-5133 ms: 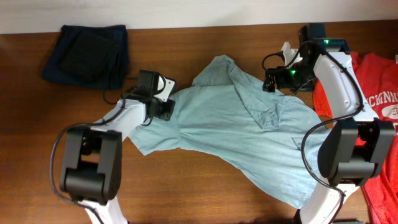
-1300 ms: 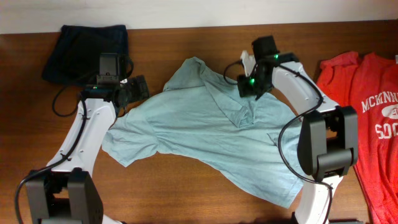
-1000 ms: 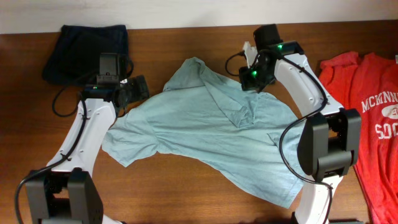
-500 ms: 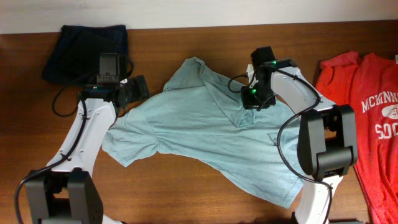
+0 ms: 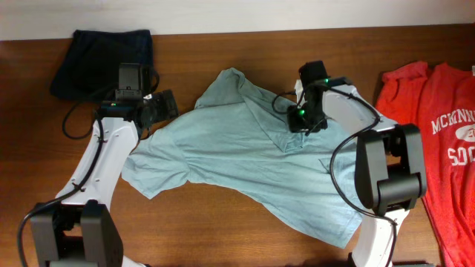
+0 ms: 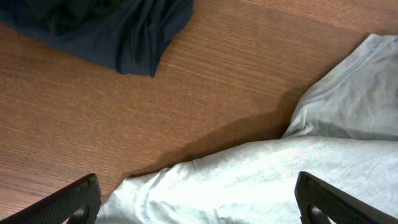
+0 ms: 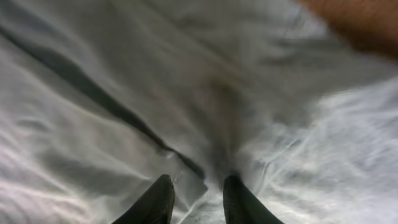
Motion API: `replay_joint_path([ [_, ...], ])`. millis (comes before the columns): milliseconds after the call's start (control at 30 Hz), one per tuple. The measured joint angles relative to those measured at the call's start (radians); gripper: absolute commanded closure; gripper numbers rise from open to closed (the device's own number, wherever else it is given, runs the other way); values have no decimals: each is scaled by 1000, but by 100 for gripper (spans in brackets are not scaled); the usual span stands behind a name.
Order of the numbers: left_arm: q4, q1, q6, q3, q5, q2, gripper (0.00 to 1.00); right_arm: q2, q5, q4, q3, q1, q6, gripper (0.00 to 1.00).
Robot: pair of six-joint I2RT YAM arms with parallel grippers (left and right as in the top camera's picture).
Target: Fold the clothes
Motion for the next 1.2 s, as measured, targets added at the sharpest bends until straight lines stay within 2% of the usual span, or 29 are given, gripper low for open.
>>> replay_joint_path([
  [200,0,0,0,0,0,0,1,-1,-1,13,-8,0,6,68],
  [300,0,0,0,0,0,0,1,-1,-1,13,-8,0,8,62],
  [433,0,0,0,0,0,0,1,-2,-9,13,-8,0,10,62],
  [600,0,0,0,0,0,0,1,-2,-12,13,-8,0,11,68],
  [767,0,0,0,0,0,0,1,-2,-12,14,-8,0,10,69],
  [1067,0,0,0,0,0,0,1,-2,-26,17,-8,0,6,56],
  [1200,0,0,0,0,0,0,1,-2,-32,18,-8,0,-6,55],
])
